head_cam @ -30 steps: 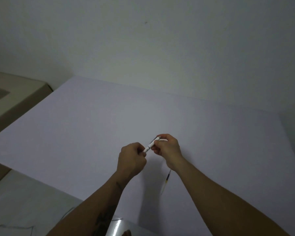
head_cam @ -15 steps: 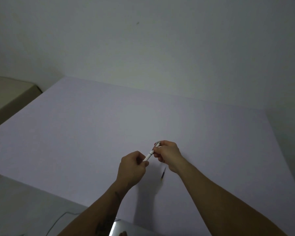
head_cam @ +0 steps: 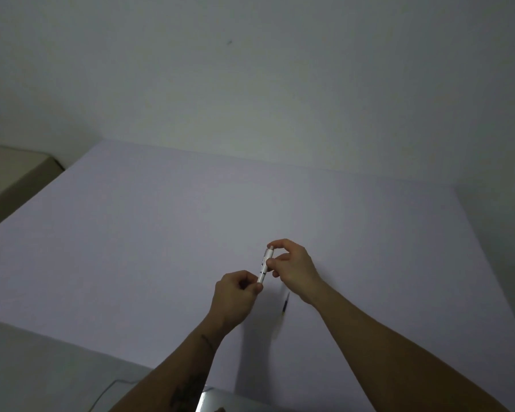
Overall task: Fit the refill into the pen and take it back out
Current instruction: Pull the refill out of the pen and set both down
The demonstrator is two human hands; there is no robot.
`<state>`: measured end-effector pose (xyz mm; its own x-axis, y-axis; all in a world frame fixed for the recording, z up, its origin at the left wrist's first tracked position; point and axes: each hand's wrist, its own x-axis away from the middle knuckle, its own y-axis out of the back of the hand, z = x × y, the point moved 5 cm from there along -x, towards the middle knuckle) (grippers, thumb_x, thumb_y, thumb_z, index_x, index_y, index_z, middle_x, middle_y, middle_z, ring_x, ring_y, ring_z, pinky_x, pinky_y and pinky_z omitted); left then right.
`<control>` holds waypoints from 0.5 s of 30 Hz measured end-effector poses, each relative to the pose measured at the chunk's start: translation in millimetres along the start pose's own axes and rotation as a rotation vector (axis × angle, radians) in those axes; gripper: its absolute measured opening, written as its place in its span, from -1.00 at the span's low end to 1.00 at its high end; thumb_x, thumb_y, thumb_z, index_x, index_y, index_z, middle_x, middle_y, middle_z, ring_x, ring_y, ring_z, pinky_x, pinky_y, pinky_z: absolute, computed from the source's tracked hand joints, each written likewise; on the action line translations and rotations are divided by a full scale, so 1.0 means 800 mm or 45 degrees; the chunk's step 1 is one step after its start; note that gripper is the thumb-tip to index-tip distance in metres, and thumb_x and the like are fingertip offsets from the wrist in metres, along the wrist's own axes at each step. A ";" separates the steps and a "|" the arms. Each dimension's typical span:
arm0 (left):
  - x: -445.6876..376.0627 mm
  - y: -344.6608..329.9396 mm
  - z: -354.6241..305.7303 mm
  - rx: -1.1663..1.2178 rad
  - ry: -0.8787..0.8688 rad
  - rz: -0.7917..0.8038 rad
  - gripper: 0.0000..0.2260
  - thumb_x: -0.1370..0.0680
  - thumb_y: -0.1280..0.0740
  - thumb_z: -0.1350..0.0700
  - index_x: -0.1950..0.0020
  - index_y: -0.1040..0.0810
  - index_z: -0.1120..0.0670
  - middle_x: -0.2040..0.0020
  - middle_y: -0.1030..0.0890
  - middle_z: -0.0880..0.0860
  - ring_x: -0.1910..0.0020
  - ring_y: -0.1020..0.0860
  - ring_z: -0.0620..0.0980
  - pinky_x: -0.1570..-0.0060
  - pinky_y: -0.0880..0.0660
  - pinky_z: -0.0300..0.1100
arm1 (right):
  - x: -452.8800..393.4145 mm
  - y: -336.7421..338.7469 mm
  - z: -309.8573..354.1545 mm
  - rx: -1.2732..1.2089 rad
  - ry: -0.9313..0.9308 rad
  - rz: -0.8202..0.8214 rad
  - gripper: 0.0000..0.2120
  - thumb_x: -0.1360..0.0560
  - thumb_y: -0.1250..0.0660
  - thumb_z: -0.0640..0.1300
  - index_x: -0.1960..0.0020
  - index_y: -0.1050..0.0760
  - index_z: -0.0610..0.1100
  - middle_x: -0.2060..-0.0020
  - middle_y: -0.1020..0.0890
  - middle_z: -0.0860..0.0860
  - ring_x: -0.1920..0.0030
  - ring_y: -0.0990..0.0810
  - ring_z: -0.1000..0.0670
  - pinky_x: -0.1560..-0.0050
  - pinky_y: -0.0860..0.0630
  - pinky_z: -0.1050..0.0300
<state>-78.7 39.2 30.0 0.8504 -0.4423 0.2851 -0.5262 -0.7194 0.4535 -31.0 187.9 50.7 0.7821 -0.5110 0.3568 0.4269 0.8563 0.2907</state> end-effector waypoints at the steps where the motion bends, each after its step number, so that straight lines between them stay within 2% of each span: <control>1: -0.001 0.001 -0.001 0.004 -0.009 -0.001 -0.91 -0.52 -0.37 0.16 0.12 -0.66 0.14 0.27 -0.63 0.06 0.34 -0.52 -0.05 0.36 -0.46 -0.28 | 0.000 0.000 0.002 0.007 0.025 -0.013 -0.75 -0.46 -0.39 -0.24 -0.08 -0.58 0.01 0.21 -0.72 -0.10 0.28 -0.65 0.01 0.22 -0.48 0.18; 3: -0.003 0.001 -0.004 0.008 -0.022 -0.002 -0.90 -0.53 -0.36 0.18 0.09 -0.66 0.16 0.25 -0.63 0.08 0.34 -0.53 -0.05 0.45 -0.43 -0.40 | -0.001 0.000 0.006 0.034 0.058 -0.025 -0.74 -0.47 -0.38 -0.23 -0.11 -0.59 0.04 0.23 -0.71 -0.07 0.25 -0.66 -0.01 0.19 -0.49 0.16; 5: -0.005 0.000 -0.004 0.010 -0.028 -0.015 -0.91 -0.53 -0.37 0.18 0.07 -0.66 0.16 0.22 -0.63 0.09 0.33 -0.54 -0.04 0.46 -0.44 -0.41 | -0.004 0.000 0.008 0.089 0.077 -0.024 -0.70 -0.50 -0.35 -0.22 -0.17 -0.58 0.06 0.20 -0.70 -0.06 0.19 -0.67 -0.04 0.15 -0.55 0.11; 8: -0.007 0.000 0.001 -0.057 -0.026 -0.046 -0.92 -0.51 -0.39 0.16 0.07 -0.66 0.14 0.21 -0.64 0.07 0.31 -0.56 -0.04 0.38 -0.45 -0.36 | -0.007 0.001 0.002 0.193 0.056 -0.028 -0.62 -0.52 -0.29 -0.28 -0.23 -0.54 0.08 0.15 -0.69 -0.03 0.10 -0.68 -0.10 0.07 -0.64 0.01; 10: -0.008 0.000 0.011 -0.120 0.001 -0.050 -0.92 -0.50 -0.41 0.14 0.08 -0.66 0.13 0.21 -0.65 0.06 0.30 -0.58 -0.04 0.31 -0.52 -0.28 | -0.007 0.002 -0.010 0.228 0.005 0.003 -0.58 -0.53 -0.25 -0.32 -0.27 -0.52 0.06 0.10 -0.70 -0.02 0.08 -0.68 -0.12 0.08 -0.65 0.00; 12: -0.009 -0.002 0.023 -0.172 0.021 -0.042 -0.92 -0.48 -0.43 0.12 0.10 -0.66 0.12 0.23 -0.66 0.06 0.29 -0.61 0.00 0.19 -0.62 -0.12 | -0.005 0.004 -0.023 0.256 -0.044 0.038 -0.59 -0.52 -0.24 -0.33 -0.28 -0.52 0.03 0.08 -0.71 -0.03 0.08 -0.69 -0.10 0.09 -0.64 0.02; 15: -0.008 -0.003 0.039 -0.303 0.029 -0.045 -0.89 -0.48 -0.43 0.10 0.08 -0.67 0.12 0.21 -0.66 0.04 0.27 -0.61 -0.01 0.16 -0.57 -0.16 | 0.000 0.010 -0.047 0.277 -0.114 0.050 -0.59 -0.50 -0.24 -0.34 -0.27 -0.54 -0.04 0.07 -0.71 -0.08 0.08 -0.69 -0.09 0.13 -0.61 0.12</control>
<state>-83.2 27.3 0.9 0.8693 -0.4052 0.2832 -0.4848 -0.5865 0.6489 -10.1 197.6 19.7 0.7487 -0.4907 0.4457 0.2814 0.8441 0.4565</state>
